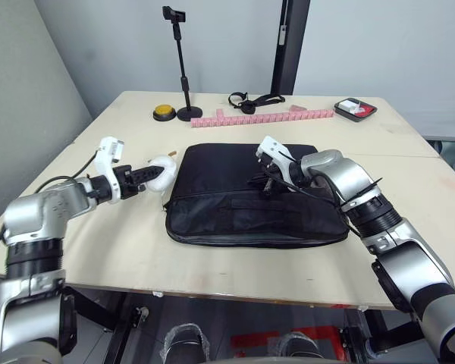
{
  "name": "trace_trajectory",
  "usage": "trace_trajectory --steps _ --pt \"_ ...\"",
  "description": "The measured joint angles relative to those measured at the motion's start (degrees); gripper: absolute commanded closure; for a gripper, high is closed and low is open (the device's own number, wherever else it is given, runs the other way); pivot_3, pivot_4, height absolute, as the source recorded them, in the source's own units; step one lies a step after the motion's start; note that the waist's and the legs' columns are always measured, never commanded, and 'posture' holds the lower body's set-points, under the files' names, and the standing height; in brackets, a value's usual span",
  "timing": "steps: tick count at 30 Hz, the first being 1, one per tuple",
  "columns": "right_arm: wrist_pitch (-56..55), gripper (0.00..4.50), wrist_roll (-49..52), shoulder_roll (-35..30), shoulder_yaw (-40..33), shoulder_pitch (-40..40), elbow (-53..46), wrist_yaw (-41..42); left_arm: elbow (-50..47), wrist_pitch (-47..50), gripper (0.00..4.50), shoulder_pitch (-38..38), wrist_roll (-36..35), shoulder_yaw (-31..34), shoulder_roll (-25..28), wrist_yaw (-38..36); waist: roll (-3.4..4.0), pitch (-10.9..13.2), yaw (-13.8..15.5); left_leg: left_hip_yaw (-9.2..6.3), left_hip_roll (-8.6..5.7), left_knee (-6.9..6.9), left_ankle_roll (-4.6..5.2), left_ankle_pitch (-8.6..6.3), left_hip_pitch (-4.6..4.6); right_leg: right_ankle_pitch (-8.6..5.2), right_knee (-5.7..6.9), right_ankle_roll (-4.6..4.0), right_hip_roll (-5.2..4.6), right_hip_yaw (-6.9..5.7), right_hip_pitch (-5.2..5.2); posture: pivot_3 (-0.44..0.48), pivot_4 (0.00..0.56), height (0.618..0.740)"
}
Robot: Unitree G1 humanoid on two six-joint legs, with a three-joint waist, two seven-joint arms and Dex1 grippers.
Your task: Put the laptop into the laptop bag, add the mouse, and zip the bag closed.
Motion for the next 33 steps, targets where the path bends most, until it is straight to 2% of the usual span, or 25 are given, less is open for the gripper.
trace_trajectory --steps 3,6,8,14,20,28,33 --pt "-0.61 4.5 -0.41 0.77 0.15 -0.73 1.45 0.87 -7.26 2.53 4.47 8.02 -5.55 4.27 0.72 -1.57 -0.01 0.0 -0.52 0.01 0.0 -0.06 0.0 -0.01 -0.01 -0.03 -0.04 0.01 0.01 0.0 -0.02 0.0 0.15 0.733" --pt "-0.67 4.5 -0.54 1.55 0.13 -1.46 2.91 1.45 -11.21 0.59 4.47 16.59 -6.4 4.58 2.46 -3.79 -0.01 0.0 -1.01 0.0 0.02 -0.14 0.0 -0.02 0.02 -0.07 -0.07 0.07 0.03 0.0 -0.03 0.0 0.15 0.733" --pt "-0.92 4.5 -0.85 1.81 0.16 -1.76 3.57 1.83 -11.16 -0.78 4.47 19.5 -6.41 4.72 2.47 -3.77 -0.01 -0.01 -1.11 -0.03 0.04 -0.17 -0.01 -0.02 0.02 -0.08 -0.06 0.09 0.06 -0.01 -0.04 0.0 0.15 0.733" --pt "-2.25 4.5 -1.63 2.87 0.63 -2.59 5.08 3.36 -12.81 -3.83 4.47 25.56 -8.95 6.39 1.44 -4.71 -0.03 -0.04 -1.81 0.07 0.09 -0.33 -0.05 -0.04 0.04 -0.08 -0.28 0.1 0.13 0.07 -0.06 0.0 0.15 0.733" --pt "-1.44 4.5 -1.45 3.85 0.05 -2.36 5.22 3.78 -14.95 -7.65 4.47 33.13 -9.48 4.06 0.72 -7.39 -0.1 -0.23 -2.13 0.23 0.28 -0.83 -0.13 -0.04 0.18 -0.07 -0.69 0.09 0.3 0.04 -0.03 0.0 0.15 0.733" --pt "-0.58 4.5 -1.38 4.33 -0.31 -1.36 4.74 3.13 -14.8 -10.17 4.47 34.89 -11.15 3.38 -0.24 -7.54 -0.12 -0.62 -1.99 0.26 0.7 -0.91 -0.43 -0.04 0.35 -0.08 -0.71 0.09 0.7 0.06 -0.01 0.0 0.15 0.733" --pt "0.45 4.5 -1.39 4.6 -0.32 -1.33 4.28 2.8 -21.28 -8.73 4.47 37.84 -15.58 0.81 0.31 -8.64 -0.11 -0.82 -1.99 0.31 0.71 -0.99 -0.47 -0.06 0.37 -0.08 -0.79 0.1 0.71 0.08 -0.01 0.0 0.15 0.733"
